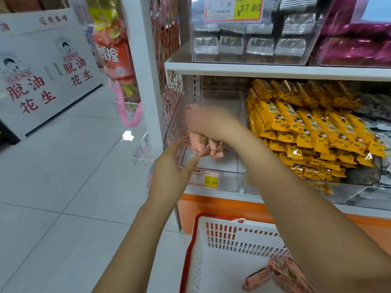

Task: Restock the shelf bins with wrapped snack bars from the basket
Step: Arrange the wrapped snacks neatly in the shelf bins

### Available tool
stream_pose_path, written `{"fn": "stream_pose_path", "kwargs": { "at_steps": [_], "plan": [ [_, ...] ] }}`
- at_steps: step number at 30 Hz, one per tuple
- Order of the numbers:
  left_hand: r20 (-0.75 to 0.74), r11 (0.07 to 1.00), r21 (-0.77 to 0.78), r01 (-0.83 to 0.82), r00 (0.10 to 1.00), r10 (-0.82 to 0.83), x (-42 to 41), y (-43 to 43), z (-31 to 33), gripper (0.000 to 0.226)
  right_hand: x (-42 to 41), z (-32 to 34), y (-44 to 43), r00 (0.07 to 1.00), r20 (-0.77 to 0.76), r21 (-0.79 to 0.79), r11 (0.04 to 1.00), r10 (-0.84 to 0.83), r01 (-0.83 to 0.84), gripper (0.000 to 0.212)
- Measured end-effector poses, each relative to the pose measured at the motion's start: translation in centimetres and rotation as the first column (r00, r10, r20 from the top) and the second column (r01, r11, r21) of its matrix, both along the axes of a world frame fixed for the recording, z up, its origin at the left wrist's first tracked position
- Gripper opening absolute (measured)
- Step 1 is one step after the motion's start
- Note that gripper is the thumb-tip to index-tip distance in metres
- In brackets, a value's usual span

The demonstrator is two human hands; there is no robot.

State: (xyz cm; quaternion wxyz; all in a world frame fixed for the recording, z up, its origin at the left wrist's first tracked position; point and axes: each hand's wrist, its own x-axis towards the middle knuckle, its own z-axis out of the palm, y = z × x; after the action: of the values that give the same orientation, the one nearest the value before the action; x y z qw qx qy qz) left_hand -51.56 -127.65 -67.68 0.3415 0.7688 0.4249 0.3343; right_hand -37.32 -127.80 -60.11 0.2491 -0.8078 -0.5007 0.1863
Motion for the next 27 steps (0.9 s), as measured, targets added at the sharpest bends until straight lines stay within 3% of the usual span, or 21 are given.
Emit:
{"fn": "stream_pose_path", "kwargs": {
  "at_steps": [2, 5, 8, 11, 14, 18, 22, 24, 27],
  "plan": [
    [-0.214, 0.987, 0.105, -0.119, 0.967, 0.139, -0.9, 0.2, -0.5, 0.041, 0.8, -1.5, 2.5, 0.999, 0.004, -0.217, 0.976, 0.036, -0.034, 0.030],
    [-0.316, 0.989, 0.116, -0.088, 0.941, 0.121, -1.1, 0.1, -1.0, 0.029, 1.1, -4.9, 4.8, 0.989, -0.035, -0.541, 0.829, 0.147, -0.142, 0.032],
    [-0.336, 0.992, 0.111, -0.058, 0.937, 0.093, -1.0, 0.0, -0.9, 0.025, 0.9, -6.9, 5.6, 0.986, -0.030, -0.617, 0.772, 0.166, -0.149, 0.034],
    [-0.347, 0.989, 0.140, -0.039, 0.934, 0.085, -1.2, 0.1, -1.0, 0.027, 0.7, -7.9, 6.6, 0.992, -0.046, -0.546, 0.829, 0.116, -0.122, 0.036],
    [-0.346, 0.991, 0.135, -0.027, 0.935, 0.073, -1.3, 0.2, -1.0, 0.029, 0.7, -8.6, 7.4, 0.975, -0.220, -0.477, 0.876, -0.042, -0.070, 0.031],
    [-0.350, 0.991, 0.130, -0.008, 0.935, 0.053, -1.4, 0.1, -1.1, 0.035, 0.8, -9.1, 7.6, 0.867, -0.428, -0.439, 0.897, -0.253, 0.045, 0.035],
    [-0.319, 0.987, 0.158, 0.012, 0.947, 0.040, -1.4, -0.4, -1.3, 0.037, 1.3, -8.3, 6.8, 0.796, -0.548, -0.380, 0.924, -0.258, 0.038, 0.022],
    [-0.242, 0.977, 0.213, 0.021, 0.970, 0.032, -1.5, -1.0, -1.4, 0.033, 1.3, -7.2, 5.9, 0.874, -0.469, -0.227, 0.974, -0.129, 0.023, 0.010],
    [-0.110, 0.967, 0.253, 0.033, 0.994, -0.005, -1.7, -2.1, -1.6, 0.019, 0.7, -5.4, 1.8, 0.986, -0.166, 0.053, 0.998, -0.008, 0.017, 0.030]
  ]
}}
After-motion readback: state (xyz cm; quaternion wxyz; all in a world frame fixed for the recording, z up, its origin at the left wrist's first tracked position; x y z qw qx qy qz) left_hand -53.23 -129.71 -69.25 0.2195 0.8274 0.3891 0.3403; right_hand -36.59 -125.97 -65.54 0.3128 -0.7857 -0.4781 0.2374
